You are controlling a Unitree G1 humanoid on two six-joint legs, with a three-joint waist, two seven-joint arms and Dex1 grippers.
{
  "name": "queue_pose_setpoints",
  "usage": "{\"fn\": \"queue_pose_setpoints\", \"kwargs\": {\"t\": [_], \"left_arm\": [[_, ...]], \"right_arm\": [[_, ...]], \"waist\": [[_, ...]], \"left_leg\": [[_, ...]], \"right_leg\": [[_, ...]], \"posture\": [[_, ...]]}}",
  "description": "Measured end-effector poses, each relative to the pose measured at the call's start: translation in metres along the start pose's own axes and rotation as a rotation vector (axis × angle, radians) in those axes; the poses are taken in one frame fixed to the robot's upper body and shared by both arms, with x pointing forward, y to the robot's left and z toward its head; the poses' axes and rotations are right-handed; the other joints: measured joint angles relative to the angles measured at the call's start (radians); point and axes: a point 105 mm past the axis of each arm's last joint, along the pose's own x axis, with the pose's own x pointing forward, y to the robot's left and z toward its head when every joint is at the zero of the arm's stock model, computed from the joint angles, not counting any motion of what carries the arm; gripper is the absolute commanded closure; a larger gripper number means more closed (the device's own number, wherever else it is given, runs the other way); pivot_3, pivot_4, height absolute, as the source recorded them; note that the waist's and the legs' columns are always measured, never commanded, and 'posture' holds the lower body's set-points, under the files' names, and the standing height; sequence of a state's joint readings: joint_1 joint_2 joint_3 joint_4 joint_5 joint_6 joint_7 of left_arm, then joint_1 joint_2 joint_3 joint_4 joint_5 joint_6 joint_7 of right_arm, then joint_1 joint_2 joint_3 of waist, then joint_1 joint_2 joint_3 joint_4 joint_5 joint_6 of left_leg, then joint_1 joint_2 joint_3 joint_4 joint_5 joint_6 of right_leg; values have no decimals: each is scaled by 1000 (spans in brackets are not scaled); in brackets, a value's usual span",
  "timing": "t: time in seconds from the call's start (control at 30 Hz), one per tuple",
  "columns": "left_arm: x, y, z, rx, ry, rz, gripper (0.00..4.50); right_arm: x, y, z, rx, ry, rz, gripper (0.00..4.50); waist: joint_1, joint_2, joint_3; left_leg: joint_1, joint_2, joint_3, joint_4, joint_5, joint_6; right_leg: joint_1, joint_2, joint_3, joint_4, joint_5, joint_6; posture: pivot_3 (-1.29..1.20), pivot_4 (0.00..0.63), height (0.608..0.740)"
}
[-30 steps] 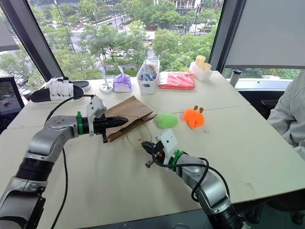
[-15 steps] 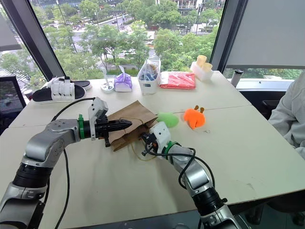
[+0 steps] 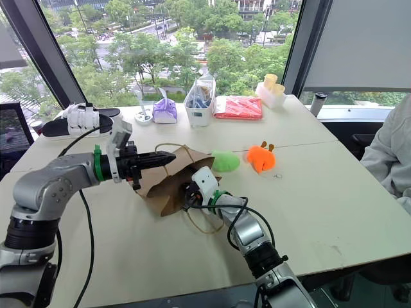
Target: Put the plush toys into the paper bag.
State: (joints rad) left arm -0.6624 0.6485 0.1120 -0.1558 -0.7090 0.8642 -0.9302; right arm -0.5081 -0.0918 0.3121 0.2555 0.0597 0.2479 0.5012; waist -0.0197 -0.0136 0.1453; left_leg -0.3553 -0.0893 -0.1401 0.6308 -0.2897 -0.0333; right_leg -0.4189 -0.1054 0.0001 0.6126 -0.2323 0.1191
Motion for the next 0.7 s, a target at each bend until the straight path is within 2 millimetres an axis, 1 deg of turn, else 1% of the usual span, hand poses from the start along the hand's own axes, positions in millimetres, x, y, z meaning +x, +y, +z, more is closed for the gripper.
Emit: {"fn": "queue_pose_setpoints", "kwargs": {"t": [0.17,0.23,0.4,0.47,0.57,0.63,0.7], "left_arm": [[-1,3,7,-43,-31,12,4431],[2,3,11,-77,-61,9,4431],[-1,7,31,-133,-138,27,4431],[-1,3,30,-156,-130,4,4431],[-4,-11,22,-164,-80,-48,4431],[-5,-21,14,-165,-45,-87,4431],[-4,-28,8,-163,-21,-114,4431]], "right_arm": [[-2,4,-10,13,23,11,4500],[-3,4,-12,13,30,12,4500],[-1,10,-12,15,29,34,4500],[0,11,-12,14,29,38,4500],[3,15,-8,27,19,53,4500],[5,14,-1,20,4,63,4500],[8,12,10,12,-16,75,4500]], "waist": [[-1,0,0],[-1,0,0],[-1,0,0],[-2,0,0],[-10,0,0],[-19,0,0],[-20,0,0]], "left_leg": [[0,0,0,0,0,0],[0,0,0,0,0,0],[0,0,0,0,0,0],[0,0,0,0,0,-1],[0,0,0,-1,0,-1],[0,0,0,-1,0,-1],[0,0,0,0,1,-1]], "right_leg": [[0,0,0,0,0,0],[0,0,0,0,0,0],[-1,0,0,0,0,0],[-1,0,0,0,0,0],[-1,0,1,1,0,0],[-1,0,1,1,0,0],[-1,0,1,0,0,0]], "posture": [[0,150,740],[0,150,740],[0,150,740],[0,150,740],[0,150,740],[0,150,740],[0,150,740]]}}
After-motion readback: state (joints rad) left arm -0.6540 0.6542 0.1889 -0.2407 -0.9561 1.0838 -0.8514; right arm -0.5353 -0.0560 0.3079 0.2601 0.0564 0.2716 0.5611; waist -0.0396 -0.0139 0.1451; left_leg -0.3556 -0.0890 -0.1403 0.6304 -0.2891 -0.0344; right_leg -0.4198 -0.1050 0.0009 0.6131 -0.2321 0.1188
